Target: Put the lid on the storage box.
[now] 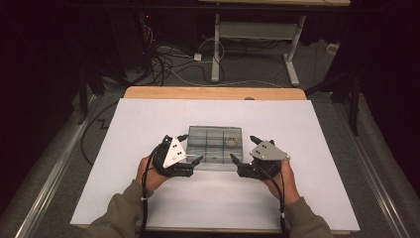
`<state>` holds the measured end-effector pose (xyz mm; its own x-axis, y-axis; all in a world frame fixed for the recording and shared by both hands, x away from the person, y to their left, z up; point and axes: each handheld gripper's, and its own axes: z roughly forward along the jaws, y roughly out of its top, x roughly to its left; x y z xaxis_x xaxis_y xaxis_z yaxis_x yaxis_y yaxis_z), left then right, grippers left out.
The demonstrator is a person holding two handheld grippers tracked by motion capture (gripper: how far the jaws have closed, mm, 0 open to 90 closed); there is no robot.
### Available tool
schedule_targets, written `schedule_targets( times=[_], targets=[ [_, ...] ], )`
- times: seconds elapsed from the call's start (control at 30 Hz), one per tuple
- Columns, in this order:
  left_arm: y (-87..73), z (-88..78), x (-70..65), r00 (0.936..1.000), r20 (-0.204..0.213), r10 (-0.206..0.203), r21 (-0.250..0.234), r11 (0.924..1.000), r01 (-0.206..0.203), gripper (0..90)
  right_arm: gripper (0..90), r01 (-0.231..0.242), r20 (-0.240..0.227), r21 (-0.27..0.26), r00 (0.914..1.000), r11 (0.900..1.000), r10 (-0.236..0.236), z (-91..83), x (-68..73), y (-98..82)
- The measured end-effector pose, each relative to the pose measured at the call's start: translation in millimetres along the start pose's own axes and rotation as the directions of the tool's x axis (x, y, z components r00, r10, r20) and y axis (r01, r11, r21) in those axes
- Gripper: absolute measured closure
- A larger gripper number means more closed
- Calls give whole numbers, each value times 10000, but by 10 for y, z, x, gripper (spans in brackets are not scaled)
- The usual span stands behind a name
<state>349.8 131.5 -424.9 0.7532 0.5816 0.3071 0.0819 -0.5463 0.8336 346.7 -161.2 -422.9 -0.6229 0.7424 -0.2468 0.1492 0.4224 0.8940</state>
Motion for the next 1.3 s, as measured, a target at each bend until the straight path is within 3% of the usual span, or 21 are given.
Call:
schedule_targets(
  times=[0.2,0.4,0.63,0.73,1.07,1.3],
  targets=[
    [5,-49,-51,9999,25,171,-35,9998,-171,174,158,11,-48,-46,10000,10000,-11,-60,6,2],
    [-19,-61,-109,10000,76,41,-149,9999,-40,175,160,83,-202,-9,9998,10000,-84,-118,32,3],
    [-13,-74,-209,9995,171,256,-232,9994,-252,175,163,207,-214,-45,9996,9998,-207,-192,47,-10],
    [-10,-95,-244,9992,208,337,-297,9990,-331,175,165,53,-435,-96,9990,9999,-57,-217,52,-16],
    [-33,-130,-322,9984,275,496,-331,9983,-487,175,174,552,-218,-194,9982,9983,-556,-277,132,-40],
    [-38,-171,-374,9977,283,617,-352,9975,-607,175,174,603,-334,-217,9976,9979,-610,-328,152,-50]
  ],
)
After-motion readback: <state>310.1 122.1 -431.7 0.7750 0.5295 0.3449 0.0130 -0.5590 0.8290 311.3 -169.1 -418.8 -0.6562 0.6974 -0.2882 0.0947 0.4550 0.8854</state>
